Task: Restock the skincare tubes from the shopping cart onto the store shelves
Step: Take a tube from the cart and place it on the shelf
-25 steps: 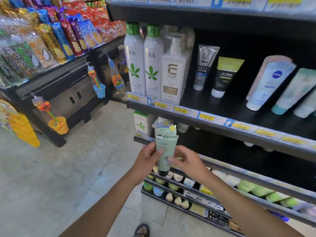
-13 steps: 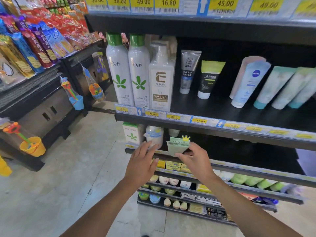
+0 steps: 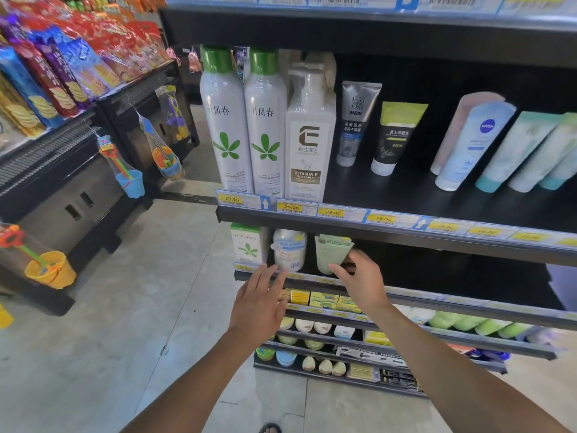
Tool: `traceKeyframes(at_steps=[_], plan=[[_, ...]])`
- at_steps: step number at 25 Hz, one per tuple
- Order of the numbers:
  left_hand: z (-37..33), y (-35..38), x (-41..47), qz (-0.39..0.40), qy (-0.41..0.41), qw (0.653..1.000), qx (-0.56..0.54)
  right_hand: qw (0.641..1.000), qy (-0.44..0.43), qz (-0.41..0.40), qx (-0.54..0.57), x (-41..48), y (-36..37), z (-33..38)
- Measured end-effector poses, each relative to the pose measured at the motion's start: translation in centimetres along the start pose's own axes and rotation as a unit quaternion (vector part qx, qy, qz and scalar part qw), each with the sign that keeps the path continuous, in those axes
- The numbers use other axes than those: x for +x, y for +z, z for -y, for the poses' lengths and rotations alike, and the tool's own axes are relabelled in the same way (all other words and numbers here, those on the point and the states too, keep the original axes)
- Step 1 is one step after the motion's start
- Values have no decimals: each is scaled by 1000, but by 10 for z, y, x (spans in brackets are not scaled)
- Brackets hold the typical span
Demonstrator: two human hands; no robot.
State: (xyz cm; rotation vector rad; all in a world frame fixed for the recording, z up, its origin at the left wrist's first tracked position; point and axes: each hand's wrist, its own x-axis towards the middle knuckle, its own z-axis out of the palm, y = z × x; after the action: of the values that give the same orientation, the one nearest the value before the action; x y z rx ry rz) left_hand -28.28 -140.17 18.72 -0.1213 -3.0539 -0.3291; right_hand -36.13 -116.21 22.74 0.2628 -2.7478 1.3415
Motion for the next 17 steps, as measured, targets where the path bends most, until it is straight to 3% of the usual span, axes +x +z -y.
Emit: traceKeyframes(at_steps=[17], plan=[[7,-1,2,29,20,999,29,998,64,4,4,11,12,4]])
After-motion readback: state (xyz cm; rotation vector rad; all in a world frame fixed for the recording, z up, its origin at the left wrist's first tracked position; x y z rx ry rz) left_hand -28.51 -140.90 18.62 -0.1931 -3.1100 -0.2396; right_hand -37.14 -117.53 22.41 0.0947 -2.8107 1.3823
